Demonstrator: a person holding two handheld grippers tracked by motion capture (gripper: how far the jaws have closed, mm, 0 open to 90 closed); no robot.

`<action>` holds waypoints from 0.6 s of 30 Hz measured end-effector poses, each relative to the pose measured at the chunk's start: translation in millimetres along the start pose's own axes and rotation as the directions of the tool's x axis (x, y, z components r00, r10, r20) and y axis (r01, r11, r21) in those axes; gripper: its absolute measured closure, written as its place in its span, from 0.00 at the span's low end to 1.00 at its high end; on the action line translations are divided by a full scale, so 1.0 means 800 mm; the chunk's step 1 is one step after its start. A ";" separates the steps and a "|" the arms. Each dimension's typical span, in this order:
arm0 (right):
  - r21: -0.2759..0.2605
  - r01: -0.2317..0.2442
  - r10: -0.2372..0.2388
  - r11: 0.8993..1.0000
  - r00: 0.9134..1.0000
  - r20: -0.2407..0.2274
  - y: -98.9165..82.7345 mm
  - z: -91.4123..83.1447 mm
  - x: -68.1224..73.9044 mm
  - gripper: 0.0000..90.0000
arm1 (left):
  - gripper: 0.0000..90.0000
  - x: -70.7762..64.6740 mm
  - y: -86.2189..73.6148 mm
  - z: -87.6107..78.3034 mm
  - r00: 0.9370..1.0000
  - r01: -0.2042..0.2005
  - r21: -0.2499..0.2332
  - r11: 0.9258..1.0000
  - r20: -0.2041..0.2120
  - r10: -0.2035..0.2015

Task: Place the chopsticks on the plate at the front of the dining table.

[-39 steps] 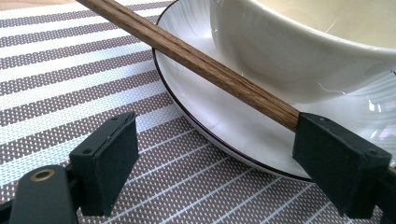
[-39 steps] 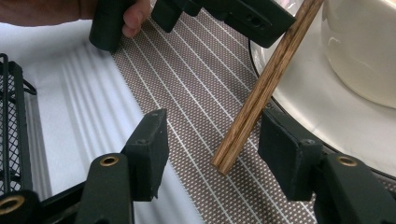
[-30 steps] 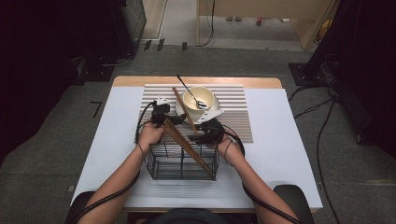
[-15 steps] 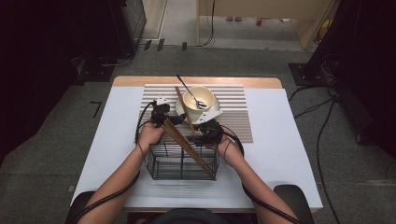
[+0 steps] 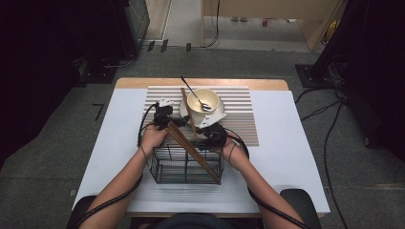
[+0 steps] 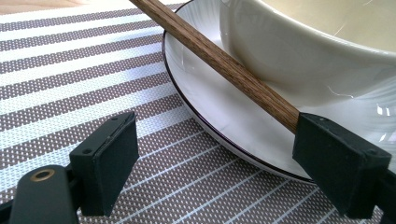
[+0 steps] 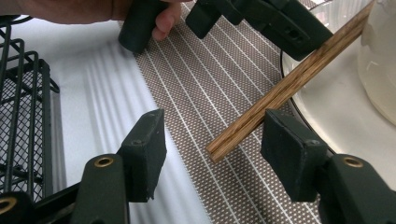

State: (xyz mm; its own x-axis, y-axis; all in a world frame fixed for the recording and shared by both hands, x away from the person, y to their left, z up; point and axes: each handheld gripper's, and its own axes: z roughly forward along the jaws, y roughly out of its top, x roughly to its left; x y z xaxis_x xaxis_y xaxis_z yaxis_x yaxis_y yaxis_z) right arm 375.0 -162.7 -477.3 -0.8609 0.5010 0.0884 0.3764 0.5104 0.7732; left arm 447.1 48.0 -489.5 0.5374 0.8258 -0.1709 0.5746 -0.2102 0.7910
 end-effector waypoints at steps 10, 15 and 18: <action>-0.006 0.018 -0.018 1.000 1.000 -0.019 0.001 0.002 -0.001 0.45 | 0.16 0.002 0.000 0.000 1.000 0.001 -0.003 1.000 -0.004 -0.001; -0.006 0.031 -0.031 1.000 0.999 -0.023 0.002 0.004 0.000 0.45 | 0.16 0.003 0.001 -0.001 1.000 -0.002 -0.001 1.000 -0.008 0.002; -0.009 0.039 -0.039 0.999 0.999 -0.026 0.003 0.007 0.000 0.45 | 0.16 0.005 0.001 -0.001 1.000 -0.003 -0.001 1.000 -0.009 0.003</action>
State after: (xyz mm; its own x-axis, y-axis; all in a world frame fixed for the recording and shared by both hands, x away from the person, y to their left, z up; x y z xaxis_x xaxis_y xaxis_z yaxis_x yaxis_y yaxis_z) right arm 377.5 -157.9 -478.9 -0.8838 0.4618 0.0745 0.3394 0.5235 0.7815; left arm 449.0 51.3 -489.1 0.5333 0.8300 -0.1632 0.5726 -0.2122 0.7919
